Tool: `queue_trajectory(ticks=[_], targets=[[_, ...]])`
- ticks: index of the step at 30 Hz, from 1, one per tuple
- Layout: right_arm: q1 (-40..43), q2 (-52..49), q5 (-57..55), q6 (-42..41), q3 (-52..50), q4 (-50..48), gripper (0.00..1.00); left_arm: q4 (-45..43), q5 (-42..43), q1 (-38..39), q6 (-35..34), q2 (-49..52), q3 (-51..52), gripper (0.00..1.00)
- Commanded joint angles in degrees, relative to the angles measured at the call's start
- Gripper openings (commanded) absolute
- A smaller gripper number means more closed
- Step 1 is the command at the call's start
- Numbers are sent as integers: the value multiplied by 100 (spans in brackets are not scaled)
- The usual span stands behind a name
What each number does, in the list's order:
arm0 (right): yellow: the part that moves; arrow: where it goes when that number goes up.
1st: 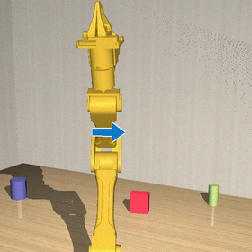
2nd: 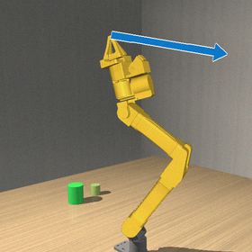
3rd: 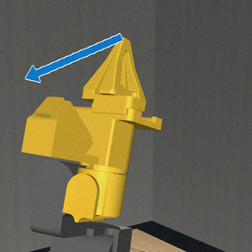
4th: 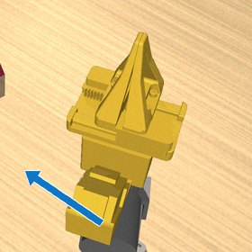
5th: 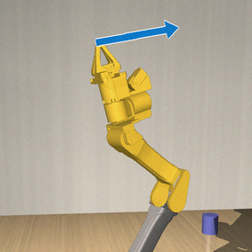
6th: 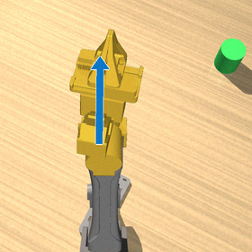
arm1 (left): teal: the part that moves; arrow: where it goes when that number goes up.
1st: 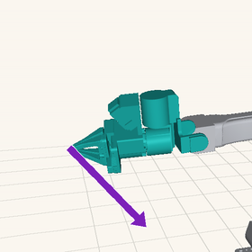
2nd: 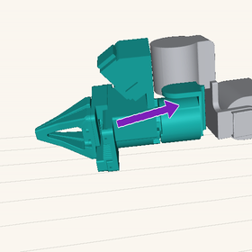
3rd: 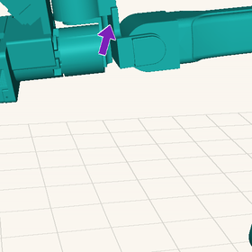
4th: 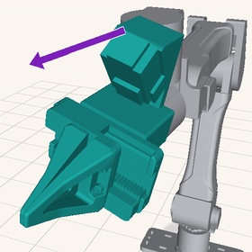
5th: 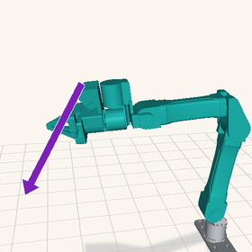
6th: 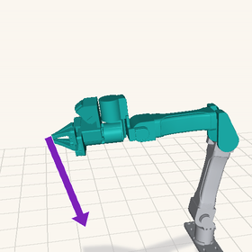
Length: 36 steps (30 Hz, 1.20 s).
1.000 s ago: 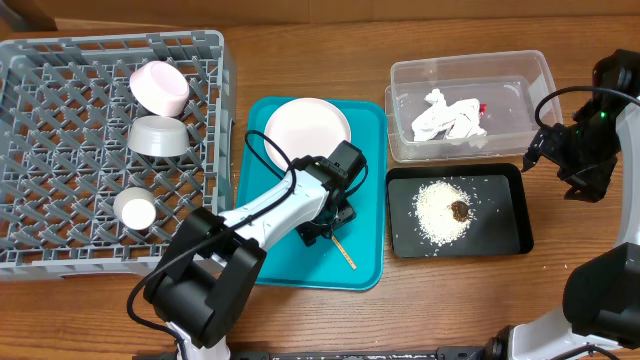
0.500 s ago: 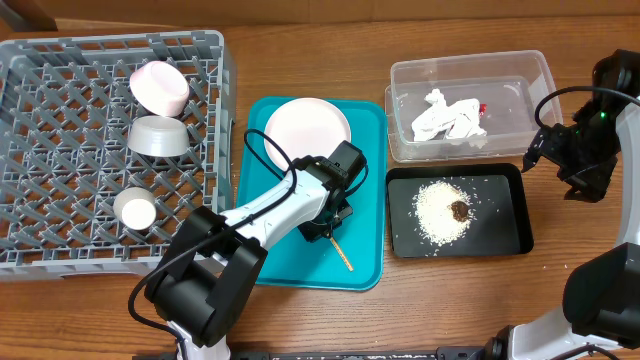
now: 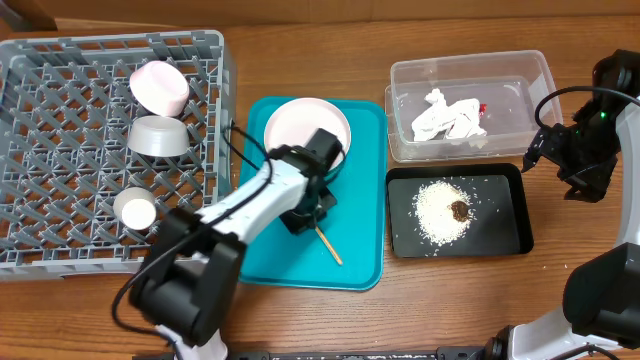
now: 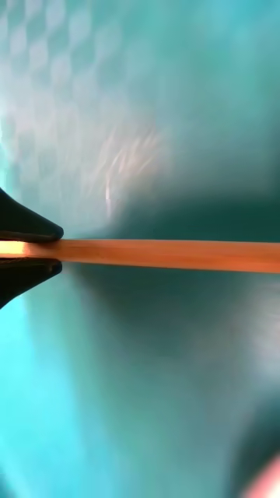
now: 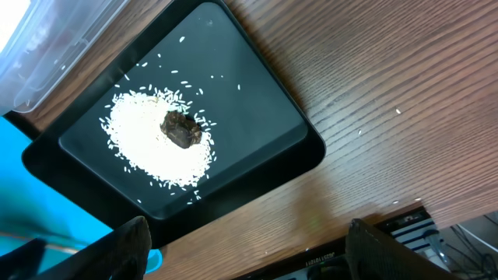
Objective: Sort waste into correct bins and load items into the dishwasher
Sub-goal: 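Reach the left gripper back to the second chopstick and grasp it, then place the second chopstick into the rack with the left gripper, then reach the left gripper to the white plate's rim and grasp it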
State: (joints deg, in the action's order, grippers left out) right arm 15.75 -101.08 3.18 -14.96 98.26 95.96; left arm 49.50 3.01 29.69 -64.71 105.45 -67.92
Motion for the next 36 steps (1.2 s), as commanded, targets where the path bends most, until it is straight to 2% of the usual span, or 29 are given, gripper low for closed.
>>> queue_trajectory(ticks=[1, 9, 11, 15, 22, 26, 29, 32, 36], targets=[[2, 205, 9, -2, 22, -22, 82, 31, -44, -243, 1040, -702, -260, 4], [2, 208, 9, -2, 22, -26, 82, 127, -413, -1143, 3661, -1622, -745, 4], [2, 205, 9, -2, 22, -26, 82, 155, -476, -1471, 4522, -1687, -881, 4], [2, 205, 9, -2, 22, -28, 82, 212, -660, -2100, 5248, -1663, -962, 4], [2, 208, 9, -2, 22, -31, 82, 142, -640, -2920, 5751, -1381, -960, 4], [2, 205, 9, -2, 22, -31, 82, 103, -643, -3010, 6100, -1172, -960, 4], [2, 205, 9, -2, 22, -46, 82, 74, -643, -3010, 6111, -962, -960, 4], [2, 208, 9, -2, 22, -46, 82, 96, -656, -3010, 6109, -754, -960, 13], [2, 205, 9, -2, 22, -46, 82, 120, -656, -3010, 6078, -658, -964, 41]])
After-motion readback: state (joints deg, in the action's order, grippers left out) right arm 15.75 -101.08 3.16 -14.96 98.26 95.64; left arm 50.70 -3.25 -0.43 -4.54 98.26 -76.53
